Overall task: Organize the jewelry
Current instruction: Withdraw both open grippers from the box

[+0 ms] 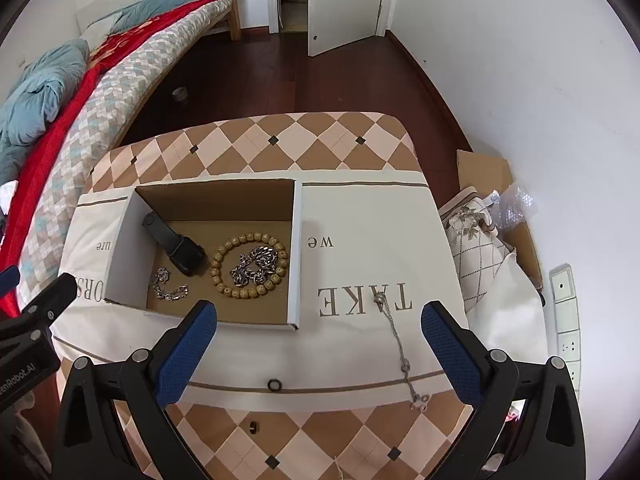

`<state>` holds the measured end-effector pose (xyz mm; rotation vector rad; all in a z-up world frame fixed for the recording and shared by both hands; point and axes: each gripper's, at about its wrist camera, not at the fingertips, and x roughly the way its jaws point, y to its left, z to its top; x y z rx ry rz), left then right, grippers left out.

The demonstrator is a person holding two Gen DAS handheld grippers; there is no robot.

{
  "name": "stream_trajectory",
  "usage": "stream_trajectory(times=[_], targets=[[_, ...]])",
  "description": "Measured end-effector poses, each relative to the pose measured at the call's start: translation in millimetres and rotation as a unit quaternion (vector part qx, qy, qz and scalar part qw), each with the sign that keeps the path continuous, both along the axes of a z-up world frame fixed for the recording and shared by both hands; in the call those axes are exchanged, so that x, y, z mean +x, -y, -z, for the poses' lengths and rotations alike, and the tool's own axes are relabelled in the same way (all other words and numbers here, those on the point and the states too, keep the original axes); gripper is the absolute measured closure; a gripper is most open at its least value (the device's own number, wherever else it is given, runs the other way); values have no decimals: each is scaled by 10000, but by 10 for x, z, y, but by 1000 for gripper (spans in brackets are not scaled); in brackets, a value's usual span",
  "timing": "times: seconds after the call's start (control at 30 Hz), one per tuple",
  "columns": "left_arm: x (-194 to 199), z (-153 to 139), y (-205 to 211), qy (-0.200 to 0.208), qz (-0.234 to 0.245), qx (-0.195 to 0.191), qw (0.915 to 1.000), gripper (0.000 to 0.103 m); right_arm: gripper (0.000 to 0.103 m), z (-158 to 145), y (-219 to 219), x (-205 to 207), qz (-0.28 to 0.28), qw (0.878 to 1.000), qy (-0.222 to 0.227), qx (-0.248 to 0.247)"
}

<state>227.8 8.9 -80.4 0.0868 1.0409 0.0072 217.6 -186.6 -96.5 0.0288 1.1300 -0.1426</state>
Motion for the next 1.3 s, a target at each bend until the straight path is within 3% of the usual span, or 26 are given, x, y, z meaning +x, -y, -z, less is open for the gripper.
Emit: stream_trajectory(times=[0.9,1.13,1.3], targets=[[-1145,-911,-3,886,274,-260,9953,1,0,-1140,-190,-1317,-78,9916,1285,-145],[-1286,-1060,-103,1145,-15,-261,9931,1,0,-1258,-214,-1484,-102,9899,1414,71],[-1264,-875,-237,1224,-320,68,9919,1,0,-1112,-80,-1527,-36,9879,1466,507]])
